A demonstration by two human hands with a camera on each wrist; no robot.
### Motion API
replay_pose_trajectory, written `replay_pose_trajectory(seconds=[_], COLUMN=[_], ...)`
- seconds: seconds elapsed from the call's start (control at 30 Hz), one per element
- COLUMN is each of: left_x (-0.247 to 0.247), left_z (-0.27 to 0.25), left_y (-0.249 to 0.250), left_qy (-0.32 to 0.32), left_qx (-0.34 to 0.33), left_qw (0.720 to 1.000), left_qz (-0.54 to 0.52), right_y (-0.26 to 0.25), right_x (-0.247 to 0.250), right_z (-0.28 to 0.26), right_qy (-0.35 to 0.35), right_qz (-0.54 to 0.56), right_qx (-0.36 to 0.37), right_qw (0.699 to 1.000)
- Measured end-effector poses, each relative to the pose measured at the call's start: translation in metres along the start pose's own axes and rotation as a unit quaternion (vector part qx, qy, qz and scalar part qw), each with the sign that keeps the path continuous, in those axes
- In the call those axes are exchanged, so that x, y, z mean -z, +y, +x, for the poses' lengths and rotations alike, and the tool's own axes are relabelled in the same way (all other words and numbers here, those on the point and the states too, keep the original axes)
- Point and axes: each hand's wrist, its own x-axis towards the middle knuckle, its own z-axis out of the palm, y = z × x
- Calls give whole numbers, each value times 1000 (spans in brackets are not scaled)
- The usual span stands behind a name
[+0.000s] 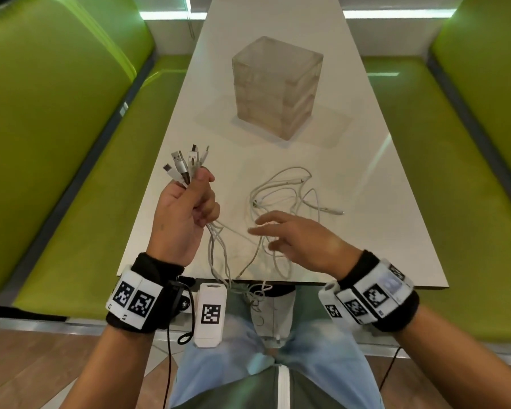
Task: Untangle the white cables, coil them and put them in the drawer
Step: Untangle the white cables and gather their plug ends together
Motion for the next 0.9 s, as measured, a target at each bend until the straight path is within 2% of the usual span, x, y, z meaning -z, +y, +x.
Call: replay_pose_trajectory(seconds=[0.1, 0.17, 0.3, 0.37, 0.43, 0.5, 0.53, 0.63, 0.77, 0.9], left_x=[0, 2, 5, 3, -3, -9, -13, -22, -23, -23], left_z=[-2, -2, -1, 1, 4, 4, 4, 5, 6, 6], left_y=[1, 1, -4, -11, -18, -26, -30, -35, -36, -34], left_qy=[3, 1, 5, 21, 36, 42, 42, 47, 76, 43], left_qx=[4, 17, 47, 65, 77, 85, 87, 76, 50, 68], left_qw=[1000, 1000, 998, 997, 996, 995, 995, 996, 996, 995], left_qz=[-4, -19, -39, -36, -31, -17, -3, 18, 1, -57], right_y=[-1, 0, 8, 6, -4, -16, -22, -30, -19, -17], right_x=[-7, -4, 15, 23, 28, 26, 23, 12, 6, -2], right_z=[17, 21, 19, 16, 14, 12, 11, 12, 16, 19], right_qy=[-57, -24, 153, 256, 320, 322, 307, 274, 302, 246], right_qz=[-58, -60, 4, 92, 211, 317, 336, 322, 219, 160], right_qx=[6, 14, -27, -50, -52, -35, -21, 17, 48, 59], right_qw=[997, 998, 988, 961, 922, 892, 890, 906, 926, 954])
